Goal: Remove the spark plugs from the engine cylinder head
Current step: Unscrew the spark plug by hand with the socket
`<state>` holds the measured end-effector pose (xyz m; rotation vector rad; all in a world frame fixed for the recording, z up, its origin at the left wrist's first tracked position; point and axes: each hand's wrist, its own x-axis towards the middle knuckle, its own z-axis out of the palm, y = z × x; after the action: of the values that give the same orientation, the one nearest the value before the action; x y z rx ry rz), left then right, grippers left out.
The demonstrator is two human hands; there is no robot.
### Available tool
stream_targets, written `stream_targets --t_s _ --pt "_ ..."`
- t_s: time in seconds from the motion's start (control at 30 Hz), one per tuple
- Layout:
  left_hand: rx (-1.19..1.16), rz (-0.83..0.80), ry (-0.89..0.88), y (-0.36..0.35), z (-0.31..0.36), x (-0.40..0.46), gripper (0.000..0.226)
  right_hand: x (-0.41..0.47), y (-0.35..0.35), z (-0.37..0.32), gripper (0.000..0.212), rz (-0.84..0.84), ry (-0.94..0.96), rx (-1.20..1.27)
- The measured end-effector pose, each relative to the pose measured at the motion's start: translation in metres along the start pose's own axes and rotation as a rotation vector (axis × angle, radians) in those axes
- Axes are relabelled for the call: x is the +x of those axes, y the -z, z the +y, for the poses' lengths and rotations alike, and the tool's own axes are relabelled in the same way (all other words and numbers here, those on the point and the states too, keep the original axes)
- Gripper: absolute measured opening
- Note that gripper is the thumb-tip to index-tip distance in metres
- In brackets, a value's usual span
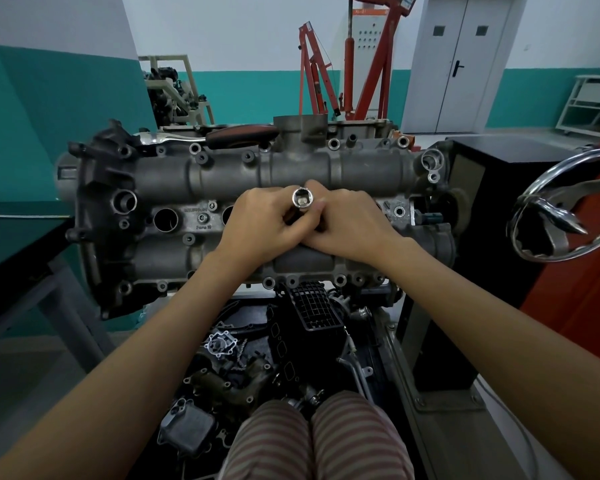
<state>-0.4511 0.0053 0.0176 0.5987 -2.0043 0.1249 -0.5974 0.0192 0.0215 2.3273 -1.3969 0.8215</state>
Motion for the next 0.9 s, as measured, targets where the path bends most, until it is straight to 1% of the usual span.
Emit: stream_targets --t_s 0.13,0.23,0.3,0.37,0.47,0.6,0.67,0.8,0.9 --pt "0.004 0.009 -0.024 -0.0001 0.0007 -0.0003 0.032 -0.0001 -0.0001 0.0014 0.036 0.001 0.003 -0.041" --pt "0.014 0.016 -0.028 -0.0002 0.0009 0.0 0.035 -0.0005 0.0012 0.0016 0.034 0.008 0.012 -0.042" --pt "0.005 0.016 -0.031 -0.0003 0.0002 0.0 0.032 0.0004 0.0 0.0014 0.031 -0.008 0.03 -0.064" --pt "-0.008 0.009 -0.03 -0.0007 -0.0007 -0.0001 0.029 0.0008 -0.0009 0.0004 0.035 0.003 0.037 -0.075" --pt "-0.012 0.013 -0.02 -0.0013 -0.0014 -0.0004 0.031 -0.0002 -0.0005 -0.0006 0.036 0.029 0.019 -0.04" --pt "0.029 0.03 -0.025 -0.0025 -0.0017 -0.0006 0.031 0.0003 -0.0004 -0.0005 0.037 0.011 -0.018 -0.063" --pt "0.033 0.03 -0.006 -0.0029 -0.0032 -0.0007 0.036 -0.0001 0.0013 -0.0011 0.037 0.01 -0.033 -0.029" --pt "0.007 0.041 -0.019 -0.0025 -0.0036 0.0 0.037 0.0001 0.0012 0.0005 0.027 0.01 -0.051 -0.006" --pt "-0.001 0.031 -0.038 -0.0014 -0.0012 0.0003 0.032 0.0015 -0.0007 0.001 0.028 -0.015 -0.006 -0.053"
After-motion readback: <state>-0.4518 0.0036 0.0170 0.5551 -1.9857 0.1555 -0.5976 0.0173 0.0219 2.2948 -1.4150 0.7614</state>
